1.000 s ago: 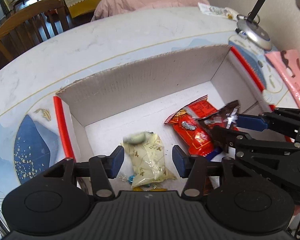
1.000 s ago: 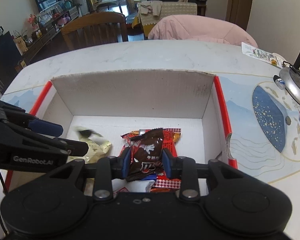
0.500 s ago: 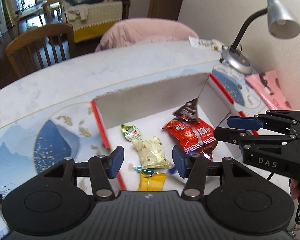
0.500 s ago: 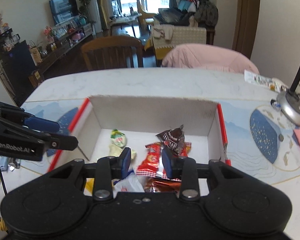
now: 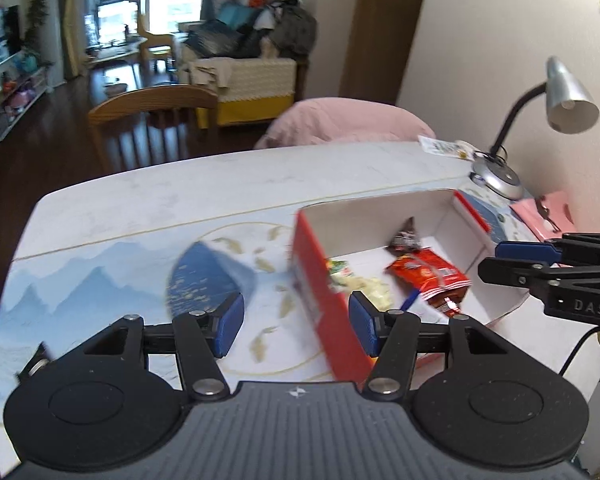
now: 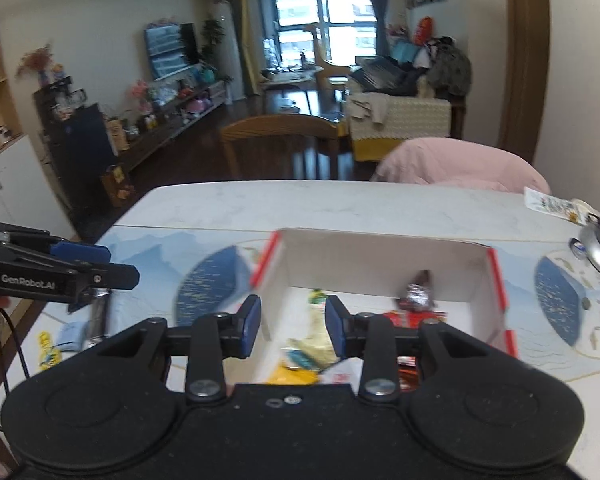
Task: Organize snacks
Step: 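Move both tools back toward the snack pile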
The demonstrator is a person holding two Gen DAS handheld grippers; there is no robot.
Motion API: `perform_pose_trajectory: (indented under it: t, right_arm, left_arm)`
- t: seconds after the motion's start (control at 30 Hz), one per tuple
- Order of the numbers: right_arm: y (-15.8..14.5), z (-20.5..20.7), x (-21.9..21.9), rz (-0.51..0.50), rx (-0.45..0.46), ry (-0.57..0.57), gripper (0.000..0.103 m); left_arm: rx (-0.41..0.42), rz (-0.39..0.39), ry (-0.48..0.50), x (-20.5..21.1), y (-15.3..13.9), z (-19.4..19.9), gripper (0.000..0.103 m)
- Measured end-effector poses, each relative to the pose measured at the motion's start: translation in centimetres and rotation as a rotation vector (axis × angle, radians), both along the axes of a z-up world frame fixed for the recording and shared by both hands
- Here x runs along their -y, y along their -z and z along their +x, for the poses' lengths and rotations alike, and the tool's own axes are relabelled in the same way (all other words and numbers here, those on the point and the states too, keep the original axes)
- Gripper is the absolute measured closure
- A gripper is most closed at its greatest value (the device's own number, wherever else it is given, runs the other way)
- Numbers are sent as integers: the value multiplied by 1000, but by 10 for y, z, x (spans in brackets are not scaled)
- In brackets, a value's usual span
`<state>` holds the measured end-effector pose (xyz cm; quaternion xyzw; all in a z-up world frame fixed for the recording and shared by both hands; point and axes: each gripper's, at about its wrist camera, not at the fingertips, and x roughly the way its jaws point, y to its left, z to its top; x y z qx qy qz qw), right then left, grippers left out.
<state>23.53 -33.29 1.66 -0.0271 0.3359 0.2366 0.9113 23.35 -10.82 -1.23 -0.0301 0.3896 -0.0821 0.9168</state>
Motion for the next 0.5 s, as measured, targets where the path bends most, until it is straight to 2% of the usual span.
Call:
perform_pose_trajectory:
  t: [0.2, 0.5]
  right_arm:
    - [6, -18, -46, 24, -23, -91, 66]
    - [23, -42, -108, 22, -59, -188, 58]
  left_arm:
    - [3, 22, -85, -40, 10, -41, 39]
    - [-74, -16, -245, -120, 39, -96, 38]
